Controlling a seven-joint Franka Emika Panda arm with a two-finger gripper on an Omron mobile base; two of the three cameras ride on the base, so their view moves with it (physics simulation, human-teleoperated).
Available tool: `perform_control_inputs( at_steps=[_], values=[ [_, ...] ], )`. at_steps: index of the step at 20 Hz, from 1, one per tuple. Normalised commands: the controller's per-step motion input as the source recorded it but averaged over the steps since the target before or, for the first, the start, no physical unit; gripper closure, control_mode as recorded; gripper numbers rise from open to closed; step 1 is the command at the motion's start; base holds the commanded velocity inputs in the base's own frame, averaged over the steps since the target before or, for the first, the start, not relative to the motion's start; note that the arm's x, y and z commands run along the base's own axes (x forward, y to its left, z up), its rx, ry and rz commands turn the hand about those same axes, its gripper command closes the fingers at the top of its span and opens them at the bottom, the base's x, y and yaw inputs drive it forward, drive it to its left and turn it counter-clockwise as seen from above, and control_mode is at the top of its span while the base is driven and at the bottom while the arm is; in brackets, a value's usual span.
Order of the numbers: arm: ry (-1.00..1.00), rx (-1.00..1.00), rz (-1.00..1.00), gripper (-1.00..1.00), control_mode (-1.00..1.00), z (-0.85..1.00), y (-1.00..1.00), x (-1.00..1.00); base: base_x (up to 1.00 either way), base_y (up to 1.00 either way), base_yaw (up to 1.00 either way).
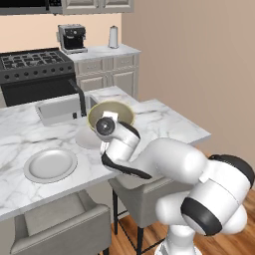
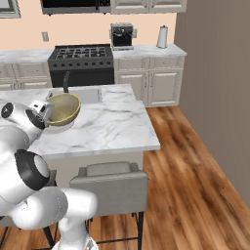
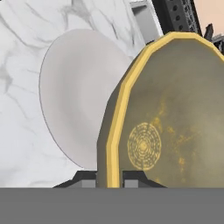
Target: Move the bowls from the cabinet to the plates on the dining table.
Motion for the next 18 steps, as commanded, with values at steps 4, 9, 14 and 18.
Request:
perform_control_inputs(
  at_steps=[4, 9, 14, 18],
  values=[
    [0.0, 0.0, 0.1, 1.0, -1.0, -0.32, 0.25, 0.03, 0.0, 0.0, 0.0],
    [0.0, 0.0, 0.1, 1.0, -1.0, -0.27, 0.25, 0.05, 0.0, 0.0, 0.0],
    [0.0, 0.0, 0.08, 1.0, -1.0, -0.03, 0.12, 0.12, 0.0, 0.0, 0.0],
    [0.0, 0.0, 0.06, 1.0, -1.0, 0.0, 0.07, 0.14, 0.0, 0.0, 0.0]
  ],
)
